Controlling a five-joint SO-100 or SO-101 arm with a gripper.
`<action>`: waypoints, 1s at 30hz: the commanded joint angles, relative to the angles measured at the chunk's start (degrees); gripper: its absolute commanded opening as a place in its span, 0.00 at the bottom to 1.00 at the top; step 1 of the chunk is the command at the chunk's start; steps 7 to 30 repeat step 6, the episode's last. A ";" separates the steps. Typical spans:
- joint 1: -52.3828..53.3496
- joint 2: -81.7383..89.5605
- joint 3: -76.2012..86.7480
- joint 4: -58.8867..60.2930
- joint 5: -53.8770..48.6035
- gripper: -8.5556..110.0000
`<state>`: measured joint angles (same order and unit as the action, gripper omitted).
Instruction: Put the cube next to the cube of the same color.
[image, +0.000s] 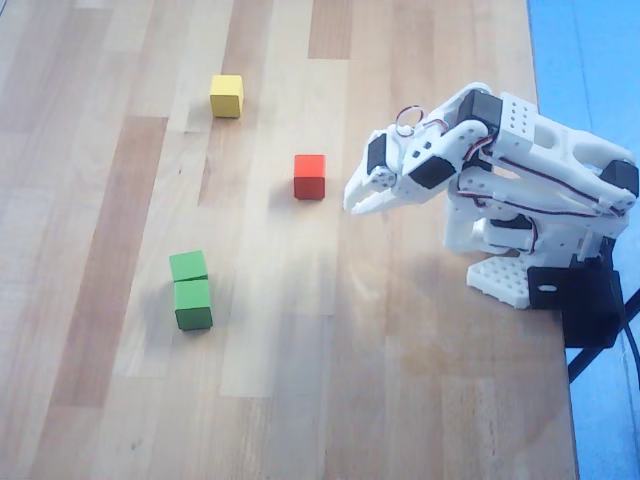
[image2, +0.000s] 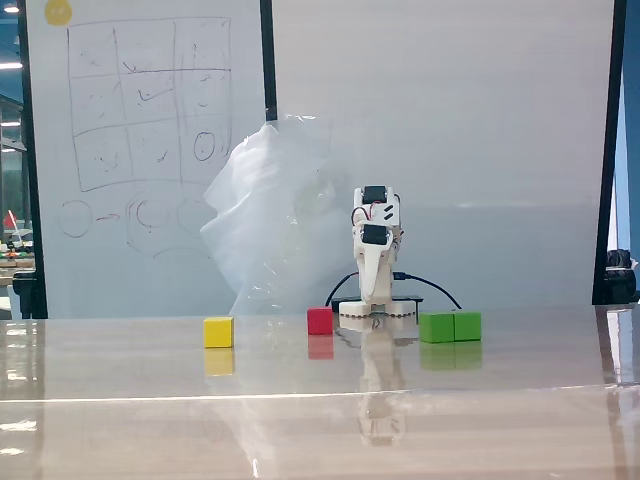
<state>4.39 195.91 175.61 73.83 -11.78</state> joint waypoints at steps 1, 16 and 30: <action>0.35 1.76 -0.79 0.44 0.35 0.07; 0.35 1.76 -0.79 0.44 0.26 0.07; 0.35 1.76 -0.79 0.44 0.26 0.07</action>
